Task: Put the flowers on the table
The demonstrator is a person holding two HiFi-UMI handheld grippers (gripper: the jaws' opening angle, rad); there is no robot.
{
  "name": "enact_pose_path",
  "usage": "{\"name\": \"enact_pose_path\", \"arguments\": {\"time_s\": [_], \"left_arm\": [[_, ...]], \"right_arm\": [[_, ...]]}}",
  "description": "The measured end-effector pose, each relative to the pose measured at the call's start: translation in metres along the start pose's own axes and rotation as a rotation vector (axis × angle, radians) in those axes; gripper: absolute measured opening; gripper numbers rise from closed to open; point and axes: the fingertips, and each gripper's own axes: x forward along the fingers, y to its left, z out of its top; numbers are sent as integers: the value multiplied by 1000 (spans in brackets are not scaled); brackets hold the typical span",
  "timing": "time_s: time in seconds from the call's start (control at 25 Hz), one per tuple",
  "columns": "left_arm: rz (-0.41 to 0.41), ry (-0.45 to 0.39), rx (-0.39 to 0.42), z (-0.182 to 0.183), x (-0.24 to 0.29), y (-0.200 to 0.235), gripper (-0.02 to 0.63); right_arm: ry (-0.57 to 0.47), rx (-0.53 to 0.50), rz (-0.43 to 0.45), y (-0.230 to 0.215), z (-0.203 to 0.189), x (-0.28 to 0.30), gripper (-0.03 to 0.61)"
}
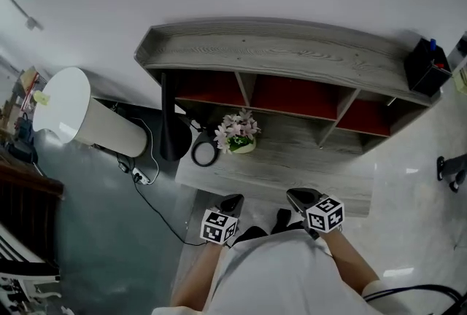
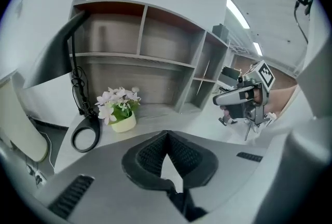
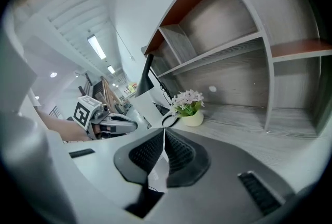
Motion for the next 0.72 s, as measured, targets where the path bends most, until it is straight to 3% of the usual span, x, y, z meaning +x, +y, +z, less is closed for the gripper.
{"name": "enact_pose_path", "arguments": {"time_s": [0.32, 0.72], "left_arm": [[-8, -64, -58, -33, -56, -12, 9], [-37, -157, -65, -65, -134, -36, 9]], "right_arm": [[5, -68, -6, 59, -26, -7, 18], [-41, -106, -26, 139, -52, -29, 18]]}}
